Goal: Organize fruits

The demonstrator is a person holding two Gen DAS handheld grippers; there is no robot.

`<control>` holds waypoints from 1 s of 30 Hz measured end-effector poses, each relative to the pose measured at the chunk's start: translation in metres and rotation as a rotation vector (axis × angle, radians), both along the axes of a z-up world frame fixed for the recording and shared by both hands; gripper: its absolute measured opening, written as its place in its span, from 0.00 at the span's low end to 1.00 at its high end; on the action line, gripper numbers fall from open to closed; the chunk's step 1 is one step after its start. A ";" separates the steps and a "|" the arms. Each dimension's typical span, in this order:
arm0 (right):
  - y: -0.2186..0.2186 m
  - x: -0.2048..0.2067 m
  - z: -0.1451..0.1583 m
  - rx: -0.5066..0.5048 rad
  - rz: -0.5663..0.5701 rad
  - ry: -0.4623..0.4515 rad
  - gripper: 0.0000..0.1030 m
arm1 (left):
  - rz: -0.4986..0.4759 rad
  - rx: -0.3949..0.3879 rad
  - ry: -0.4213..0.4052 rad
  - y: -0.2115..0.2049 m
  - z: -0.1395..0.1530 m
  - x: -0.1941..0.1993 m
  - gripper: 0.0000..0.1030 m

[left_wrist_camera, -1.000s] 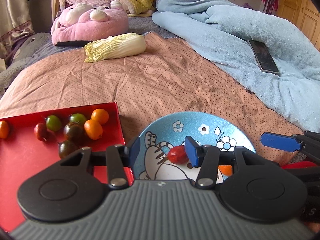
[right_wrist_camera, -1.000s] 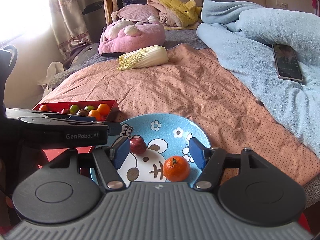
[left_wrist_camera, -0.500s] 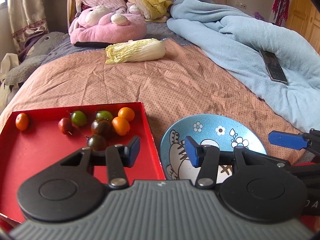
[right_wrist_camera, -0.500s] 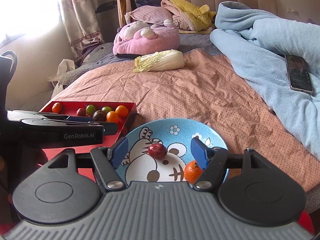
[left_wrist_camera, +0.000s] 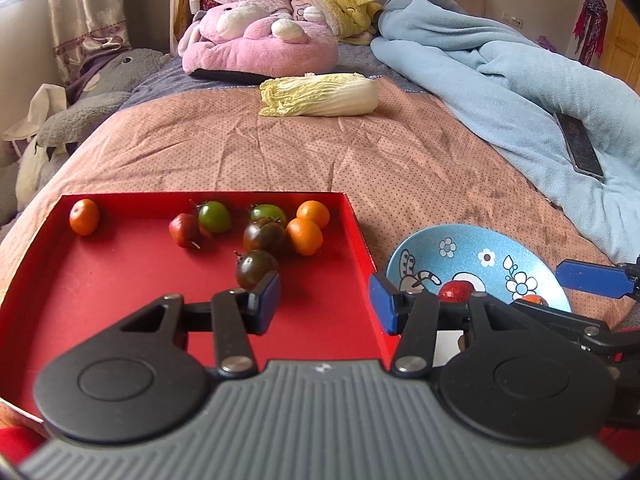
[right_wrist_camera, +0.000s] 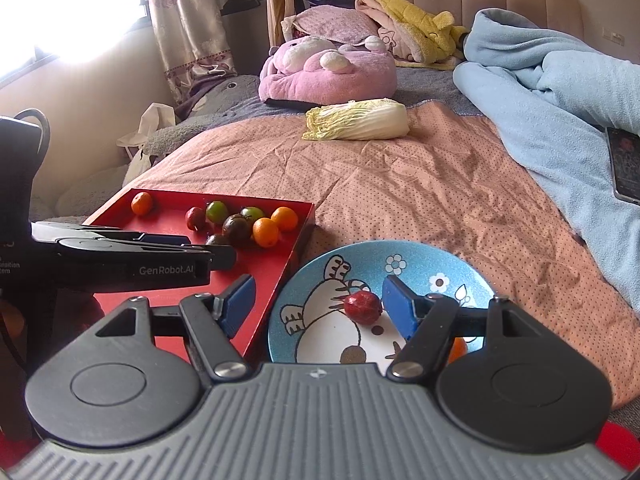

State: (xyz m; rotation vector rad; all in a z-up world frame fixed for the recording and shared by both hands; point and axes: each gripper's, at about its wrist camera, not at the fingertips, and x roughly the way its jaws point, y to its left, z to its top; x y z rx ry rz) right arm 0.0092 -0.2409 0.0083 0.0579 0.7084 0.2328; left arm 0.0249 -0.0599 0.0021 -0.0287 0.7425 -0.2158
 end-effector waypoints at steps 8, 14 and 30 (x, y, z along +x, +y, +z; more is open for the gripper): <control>0.021 0.002 -0.003 -0.003 0.045 0.014 0.84 | 0.037 0.003 0.007 0.020 -0.005 0.001 0.50; 0.033 0.003 -0.004 -0.008 0.075 0.024 0.84 | 0.067 0.006 0.020 0.033 -0.010 0.003 0.50; 0.028 0.009 -0.012 0.017 0.079 0.049 0.84 | 0.090 0.022 0.076 0.030 -0.023 0.030 0.50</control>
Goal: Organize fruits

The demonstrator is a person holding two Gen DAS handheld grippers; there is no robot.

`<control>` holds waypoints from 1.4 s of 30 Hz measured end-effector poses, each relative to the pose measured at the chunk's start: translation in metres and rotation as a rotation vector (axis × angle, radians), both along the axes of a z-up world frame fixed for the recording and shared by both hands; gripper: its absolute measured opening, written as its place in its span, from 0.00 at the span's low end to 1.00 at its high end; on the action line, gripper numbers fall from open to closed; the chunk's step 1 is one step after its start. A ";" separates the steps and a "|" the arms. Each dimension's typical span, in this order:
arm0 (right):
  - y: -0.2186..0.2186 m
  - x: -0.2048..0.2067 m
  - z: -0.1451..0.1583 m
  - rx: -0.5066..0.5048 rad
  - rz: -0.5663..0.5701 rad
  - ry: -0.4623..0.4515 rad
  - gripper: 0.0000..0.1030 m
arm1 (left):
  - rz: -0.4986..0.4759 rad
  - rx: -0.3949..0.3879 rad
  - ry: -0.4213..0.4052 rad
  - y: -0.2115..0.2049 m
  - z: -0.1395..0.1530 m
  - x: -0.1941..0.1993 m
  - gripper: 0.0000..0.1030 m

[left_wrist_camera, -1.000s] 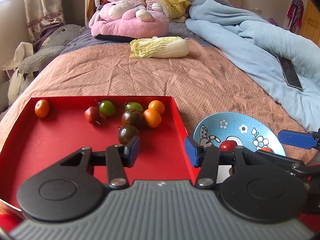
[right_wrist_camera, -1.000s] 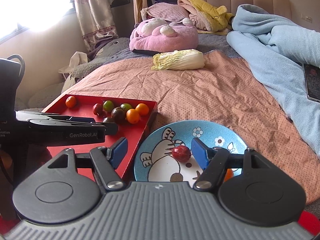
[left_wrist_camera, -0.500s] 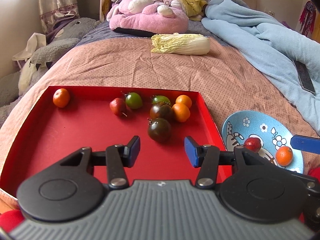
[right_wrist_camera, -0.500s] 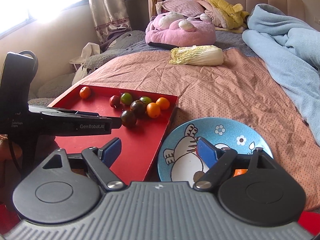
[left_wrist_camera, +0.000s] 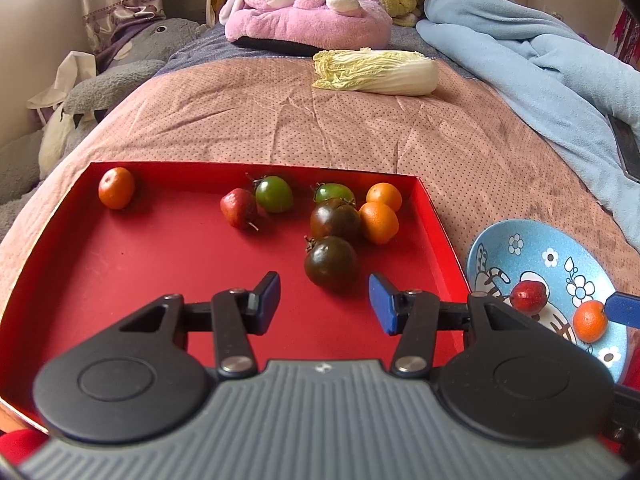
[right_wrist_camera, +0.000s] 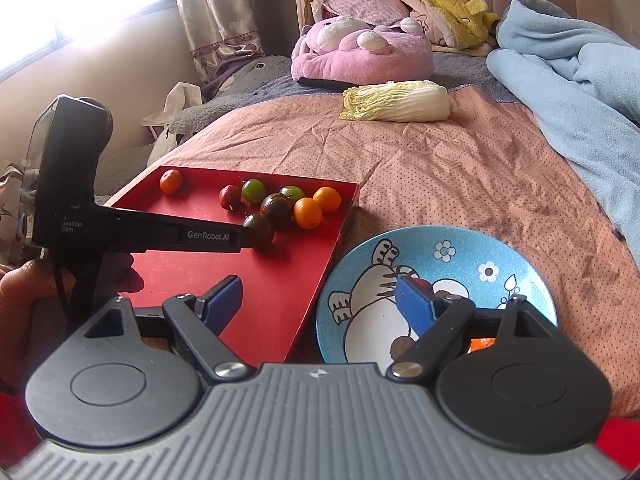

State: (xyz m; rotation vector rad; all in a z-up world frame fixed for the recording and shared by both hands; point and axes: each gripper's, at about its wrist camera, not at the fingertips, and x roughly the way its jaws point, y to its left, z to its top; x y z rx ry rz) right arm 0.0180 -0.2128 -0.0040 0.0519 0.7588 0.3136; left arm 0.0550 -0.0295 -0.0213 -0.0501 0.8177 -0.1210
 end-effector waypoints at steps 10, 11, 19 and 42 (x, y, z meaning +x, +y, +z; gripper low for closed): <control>-0.008 0.006 -0.006 0.010 -0.022 0.018 0.84 | -0.007 0.007 0.019 -0.014 -0.005 0.019 0.50; -0.008 0.006 -0.007 0.011 -0.023 0.019 0.84 | -0.005 0.008 0.022 -0.013 -0.006 0.020 0.50; -0.008 0.007 -0.009 0.019 -0.022 0.024 0.84 | 0.012 -0.004 0.038 -0.009 -0.009 0.027 0.50; -0.014 0.007 -0.012 0.028 -0.041 0.032 0.84 | 0.017 0.027 0.076 -0.020 -0.020 0.046 0.50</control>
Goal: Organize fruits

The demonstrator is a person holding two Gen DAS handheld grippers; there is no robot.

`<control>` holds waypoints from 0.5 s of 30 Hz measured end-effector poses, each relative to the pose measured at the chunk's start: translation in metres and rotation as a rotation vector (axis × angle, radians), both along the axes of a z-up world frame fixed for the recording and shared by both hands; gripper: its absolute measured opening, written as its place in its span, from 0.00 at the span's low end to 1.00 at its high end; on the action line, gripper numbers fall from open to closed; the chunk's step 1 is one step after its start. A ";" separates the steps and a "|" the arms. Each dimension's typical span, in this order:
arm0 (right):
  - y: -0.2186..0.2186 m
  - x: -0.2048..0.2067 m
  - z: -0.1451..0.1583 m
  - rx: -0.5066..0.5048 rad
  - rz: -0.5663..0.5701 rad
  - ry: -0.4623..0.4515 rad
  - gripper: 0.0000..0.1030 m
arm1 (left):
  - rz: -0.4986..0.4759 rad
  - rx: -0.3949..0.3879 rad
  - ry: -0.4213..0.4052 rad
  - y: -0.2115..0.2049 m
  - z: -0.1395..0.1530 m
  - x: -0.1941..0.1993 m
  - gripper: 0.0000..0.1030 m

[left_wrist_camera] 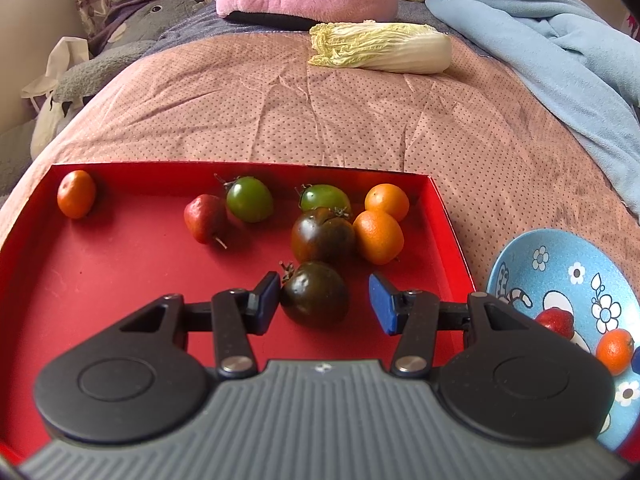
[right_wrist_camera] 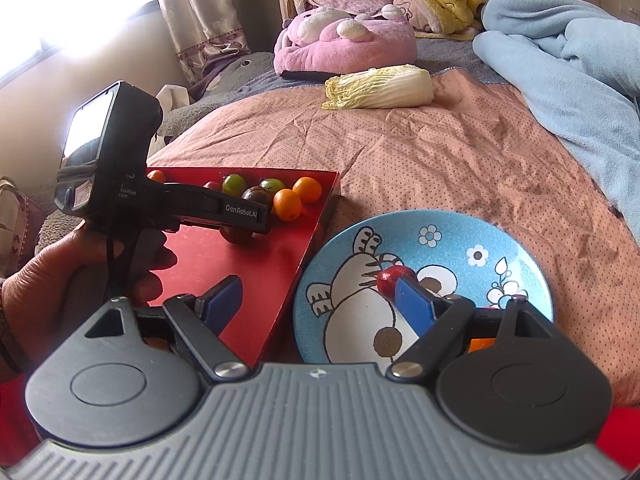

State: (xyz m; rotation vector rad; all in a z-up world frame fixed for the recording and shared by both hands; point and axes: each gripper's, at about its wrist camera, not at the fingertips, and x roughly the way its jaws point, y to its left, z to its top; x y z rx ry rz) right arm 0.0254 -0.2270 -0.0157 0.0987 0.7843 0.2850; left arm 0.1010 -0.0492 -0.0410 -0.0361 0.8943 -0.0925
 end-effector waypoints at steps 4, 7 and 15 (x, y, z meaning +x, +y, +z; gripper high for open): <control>-0.002 0.000 -0.001 -0.001 -0.005 0.001 0.84 | 0.005 0.006 0.000 -0.001 -0.001 0.003 0.49; -0.002 0.000 0.000 -0.002 -0.006 0.000 0.84 | 0.017 0.012 -0.006 0.000 -0.002 0.003 0.43; -0.002 -0.002 0.001 -0.005 -0.004 -0.005 0.84 | 0.029 0.011 -0.011 0.002 -0.002 0.003 0.38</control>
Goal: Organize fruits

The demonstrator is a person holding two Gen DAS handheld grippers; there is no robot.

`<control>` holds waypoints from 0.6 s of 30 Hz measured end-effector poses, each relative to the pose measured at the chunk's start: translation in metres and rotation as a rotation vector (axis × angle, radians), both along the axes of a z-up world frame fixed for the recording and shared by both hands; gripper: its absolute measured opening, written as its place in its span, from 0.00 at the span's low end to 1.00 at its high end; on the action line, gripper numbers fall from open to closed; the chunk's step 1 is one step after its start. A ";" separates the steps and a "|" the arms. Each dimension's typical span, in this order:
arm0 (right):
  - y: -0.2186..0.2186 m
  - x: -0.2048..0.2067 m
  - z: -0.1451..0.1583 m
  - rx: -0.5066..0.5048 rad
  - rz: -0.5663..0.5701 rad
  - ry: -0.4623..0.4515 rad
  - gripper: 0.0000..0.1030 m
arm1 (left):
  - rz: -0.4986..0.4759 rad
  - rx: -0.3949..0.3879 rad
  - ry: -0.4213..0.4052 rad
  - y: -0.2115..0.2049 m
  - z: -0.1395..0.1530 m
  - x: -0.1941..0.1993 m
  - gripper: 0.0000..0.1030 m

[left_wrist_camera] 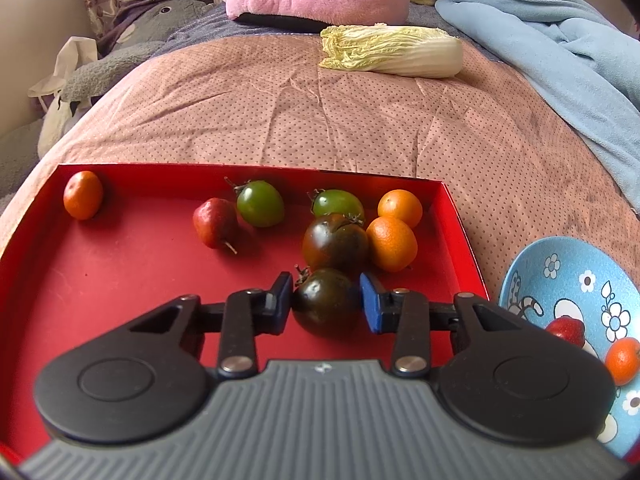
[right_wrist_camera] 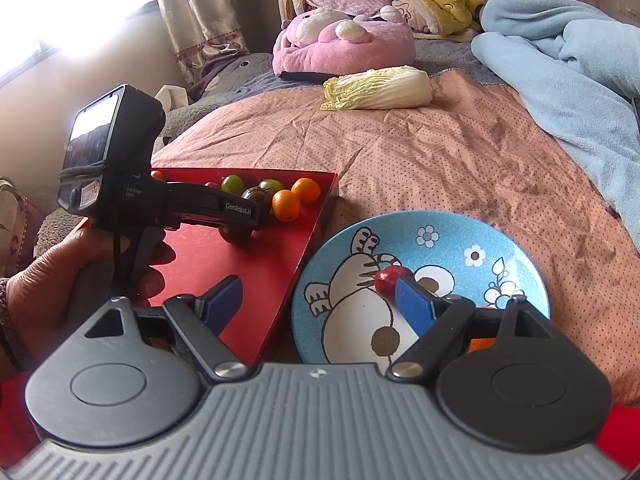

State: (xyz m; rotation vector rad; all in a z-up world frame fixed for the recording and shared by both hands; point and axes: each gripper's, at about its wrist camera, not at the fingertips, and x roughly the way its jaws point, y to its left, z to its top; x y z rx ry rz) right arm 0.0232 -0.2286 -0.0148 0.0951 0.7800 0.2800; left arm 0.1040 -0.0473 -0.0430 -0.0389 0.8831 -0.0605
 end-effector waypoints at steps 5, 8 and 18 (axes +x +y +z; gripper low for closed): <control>0.000 0.000 0.003 -0.004 -0.002 -0.006 0.84 | 0.006 -0.001 -0.001 0.001 0.001 -0.003 0.38; 0.001 0.000 0.004 -0.005 0.002 -0.007 0.84 | 0.007 0.005 -0.006 0.004 0.002 -0.008 0.38; 0.017 0.000 0.006 -0.023 0.041 -0.009 0.84 | 0.030 -0.003 -0.009 0.024 0.004 -0.024 0.38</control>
